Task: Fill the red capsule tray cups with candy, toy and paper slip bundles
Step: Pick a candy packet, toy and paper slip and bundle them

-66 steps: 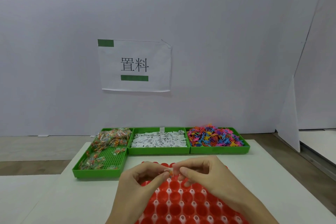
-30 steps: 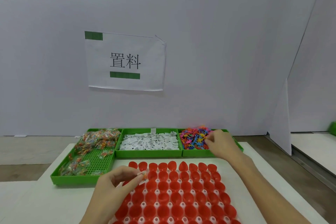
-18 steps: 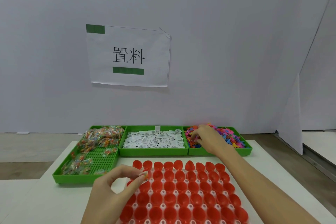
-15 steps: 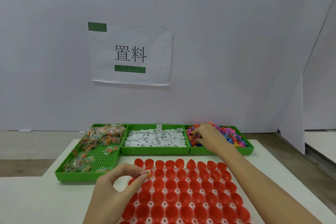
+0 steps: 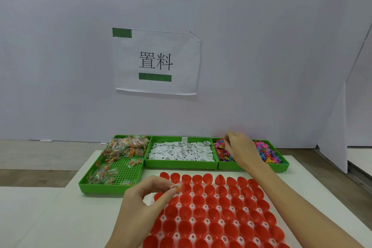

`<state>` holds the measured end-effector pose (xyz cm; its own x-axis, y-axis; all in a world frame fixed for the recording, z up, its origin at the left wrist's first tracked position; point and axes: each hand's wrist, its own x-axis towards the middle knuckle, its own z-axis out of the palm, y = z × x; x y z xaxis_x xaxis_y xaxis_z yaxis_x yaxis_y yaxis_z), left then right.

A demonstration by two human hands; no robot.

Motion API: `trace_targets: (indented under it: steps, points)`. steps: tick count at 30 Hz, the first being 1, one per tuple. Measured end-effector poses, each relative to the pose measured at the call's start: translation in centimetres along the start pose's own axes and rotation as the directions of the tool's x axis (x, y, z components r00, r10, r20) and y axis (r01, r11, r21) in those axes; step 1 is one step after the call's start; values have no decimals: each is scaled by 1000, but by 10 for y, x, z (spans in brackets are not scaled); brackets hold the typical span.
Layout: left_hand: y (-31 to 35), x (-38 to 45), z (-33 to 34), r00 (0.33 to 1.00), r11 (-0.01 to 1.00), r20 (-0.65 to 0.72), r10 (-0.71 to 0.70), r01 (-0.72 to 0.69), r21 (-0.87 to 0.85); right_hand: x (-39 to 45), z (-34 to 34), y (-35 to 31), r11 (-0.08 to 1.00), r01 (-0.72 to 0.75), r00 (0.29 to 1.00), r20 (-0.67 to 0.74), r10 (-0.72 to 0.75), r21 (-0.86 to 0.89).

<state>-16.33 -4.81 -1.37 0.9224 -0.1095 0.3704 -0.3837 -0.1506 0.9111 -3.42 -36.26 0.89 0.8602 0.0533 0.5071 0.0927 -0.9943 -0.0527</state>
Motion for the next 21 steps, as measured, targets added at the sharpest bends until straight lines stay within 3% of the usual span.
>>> trace_targets:
  steps: [3,7,9,14,21]
  points:
    - [2,0,1,1000,999,10,10,-10,-36,-15,-20,-12,913,-110,985,-82,154,393]
    - [8,-2,1,999,995,34,16,-13,-98,-55,-57,-47,541,-192,956,32,291,819]
    - [12,-5,2,998,992,59,22,-15,-123,-80,-72,-69,441,-204,970,120,210,874]
    - [16,-10,6,995,992,87,43,-32,-124,-120,-85,-120,335,-263,963,265,41,905]
    - [13,-8,1,998,992,1,70,-70,-101,-116,-89,-132,401,-234,960,275,-46,886]
